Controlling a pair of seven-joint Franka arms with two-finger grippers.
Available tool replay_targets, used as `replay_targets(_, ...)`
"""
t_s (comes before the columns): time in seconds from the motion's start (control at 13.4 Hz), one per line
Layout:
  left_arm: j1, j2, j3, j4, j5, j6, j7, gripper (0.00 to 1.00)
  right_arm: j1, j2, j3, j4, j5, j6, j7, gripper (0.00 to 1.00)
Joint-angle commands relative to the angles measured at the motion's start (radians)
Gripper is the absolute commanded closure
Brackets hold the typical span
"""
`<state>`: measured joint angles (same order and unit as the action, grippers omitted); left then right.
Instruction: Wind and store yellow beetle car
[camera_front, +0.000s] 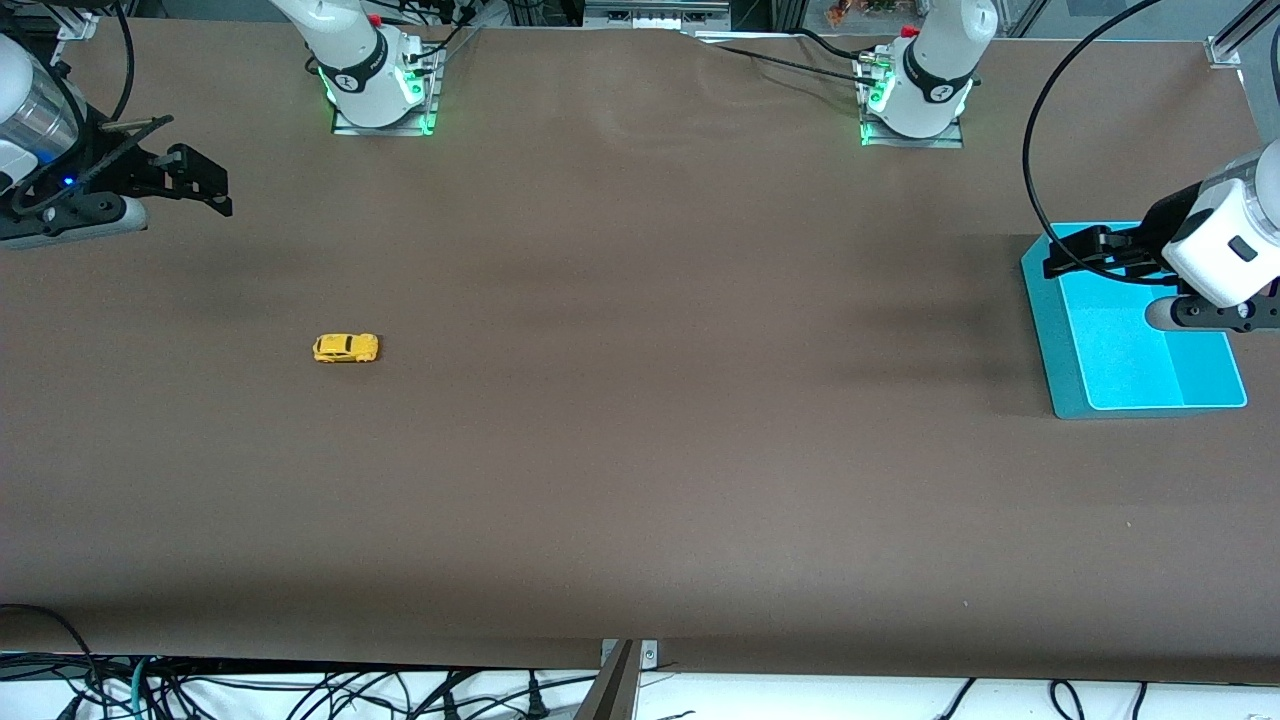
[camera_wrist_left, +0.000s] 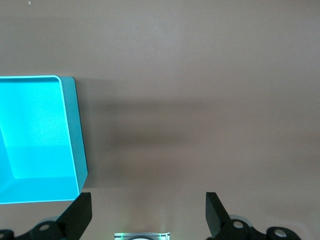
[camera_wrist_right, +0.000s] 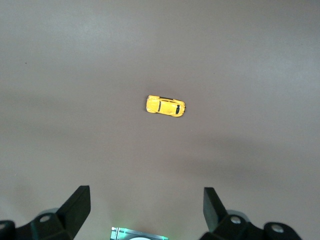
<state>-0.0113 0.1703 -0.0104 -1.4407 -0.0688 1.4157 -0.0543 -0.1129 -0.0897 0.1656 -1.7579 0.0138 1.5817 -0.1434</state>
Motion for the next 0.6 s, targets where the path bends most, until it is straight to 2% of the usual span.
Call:
replay_targets(0.0,-0.001,-0.014,-0.002,-0.001,0.018,0.000,0.014,0.00,0.007,-0.005,-0.002,0.012,0.000,-0.029,-0.033,0.00)
replay_targets(0.52,-0.003,-0.014,-0.002,-0.001,0.018,0.000,0.013,0.00,0.007,-0.005,-0.003,0.009,0.002,-0.035,-0.056,0.00)
